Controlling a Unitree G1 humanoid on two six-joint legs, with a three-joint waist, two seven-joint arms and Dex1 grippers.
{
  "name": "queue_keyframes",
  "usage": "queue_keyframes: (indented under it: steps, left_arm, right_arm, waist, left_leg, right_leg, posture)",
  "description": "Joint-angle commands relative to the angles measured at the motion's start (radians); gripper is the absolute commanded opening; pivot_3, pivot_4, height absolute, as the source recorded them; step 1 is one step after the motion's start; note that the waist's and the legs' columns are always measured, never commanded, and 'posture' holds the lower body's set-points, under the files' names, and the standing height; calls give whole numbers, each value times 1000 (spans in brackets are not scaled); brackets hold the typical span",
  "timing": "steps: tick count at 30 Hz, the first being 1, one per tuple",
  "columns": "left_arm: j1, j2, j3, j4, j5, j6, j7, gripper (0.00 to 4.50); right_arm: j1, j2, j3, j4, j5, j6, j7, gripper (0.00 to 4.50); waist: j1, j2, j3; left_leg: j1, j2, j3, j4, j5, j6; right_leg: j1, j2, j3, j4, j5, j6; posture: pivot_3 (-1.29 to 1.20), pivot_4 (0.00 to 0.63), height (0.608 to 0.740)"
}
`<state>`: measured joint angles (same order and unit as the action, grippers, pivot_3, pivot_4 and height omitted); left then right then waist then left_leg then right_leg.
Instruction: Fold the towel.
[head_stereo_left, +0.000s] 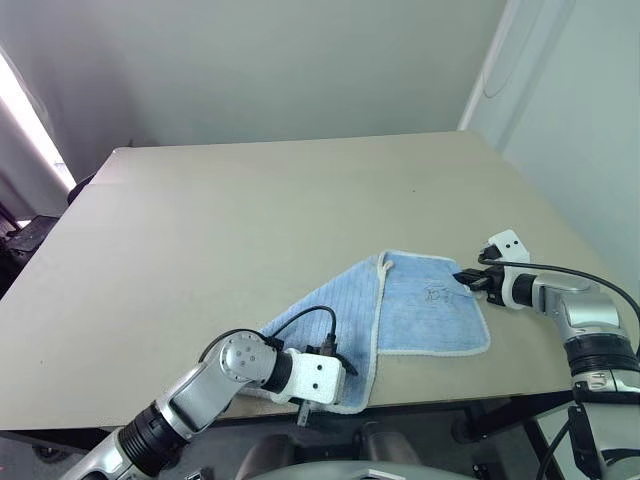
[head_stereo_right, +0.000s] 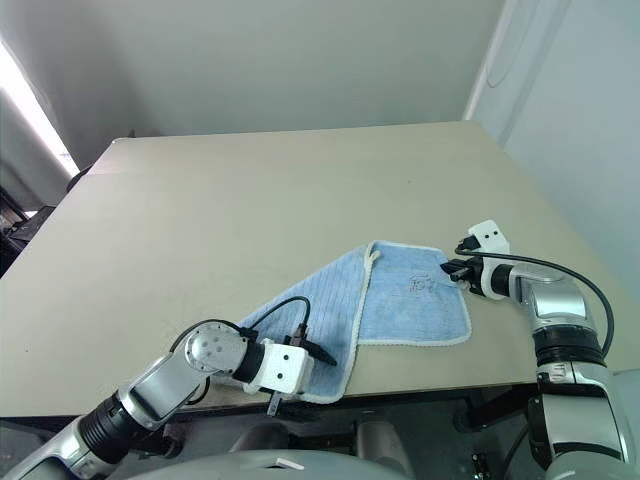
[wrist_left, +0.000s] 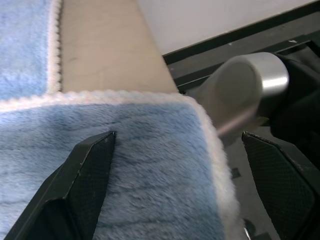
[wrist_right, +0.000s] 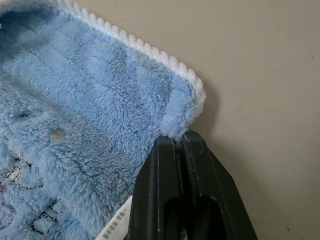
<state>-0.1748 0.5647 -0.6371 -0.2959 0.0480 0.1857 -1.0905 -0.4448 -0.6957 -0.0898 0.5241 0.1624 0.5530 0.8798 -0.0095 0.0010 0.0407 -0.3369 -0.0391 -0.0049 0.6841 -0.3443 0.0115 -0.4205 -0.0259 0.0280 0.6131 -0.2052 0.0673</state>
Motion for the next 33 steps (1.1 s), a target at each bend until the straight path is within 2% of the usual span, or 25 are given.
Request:
queue_keyframes:
  steps: [1, 4, 12, 16, 19, 27, 30, 33]
  left_arm:
    - [-9, 1, -6, -28, 6, 11, -6, 3882]
    - [-2, -5, 7, -38, -17, 39, -5, 2994]
    - [9, -6, 22, -58, -61, 76, -1, 123]
    - [7, -22, 55, -54, -94, 91, 23, 20]
    - [16, -48, 129, -58, -176, 133, 41, 20]
    - [-13, -93, 542, 5, -526, 398, 144, 20]
    - [-38, -84, 681, 91, -597, 457, 193, 20]
    - [-79, -80, 775, 215, -607, 446, 236, 20]
  right_arm:
    - [-1, -32, -5, -2, -10, -6, -11, 0]
    - [2, -31, -3, -4, -9, -6, -10, 0]
    - [-1, -22, 4, 4, -13, -14, -17, 0]
    - [-3, -19, 3, 6, -9, -20, -18, 0]
    - [-2, -15, 1, 8, -5, -33, -16, 0]
    - [-46, 34, -14, 65, 3, -149, -46, 0]
    - [-91, 58, -29, 122, 13, -207, -62, 0]
    - [-134, 77, -52, 182, 30, -281, -70, 0]
  waist:
    - [0, 0, 0]
    - [0, 0, 0]
    - [0, 0, 0]
    - [0, 0, 0]
    - [0, 0, 0]
    - [-7, 0, 0]
    - [-12, 0, 0]
    - [-11, 0, 0]
  left_leg:
    - [0, 0, 0, 0, 0, 0]
    - [0, 0, 0, 0, 0, 0]
    - [0, 0, 0, 0, 0, 0]
    - [0, 0, 0, 0, 0, 0]
    - [0, 0, 0, 0, 0, 0]
    - [1, 1, 0, 0, 0, 0]
    - [2, 1, 0, 1, 0, 0]
    - [6, 1, 0, 1, 0, 0]
  right_leg:
    - [0, 0, 0, 0, 0, 0]
    - [0, 0, 0, 0, 0, 0]
    - [0, 0, 0, 0, 0, 0]
    - [1, 0, 0, 0, 0, 0]
    - [1, 0, 0, 0, 0, 0]
    - [1, 0, 0, 1, 0, 0]
    - [1, 2, 0, 2, 0, 1]
    - [0, 2, 0, 2, 2, 0]
  posture:
    - [0, 0, 740]
    - [0, 0, 740]
    - [0, 0, 740]
    - [0, 0, 740]
    - [0, 0, 740]
    - [0, 0, 740]
    - [0, 0, 740]
    - [0, 0, 740]
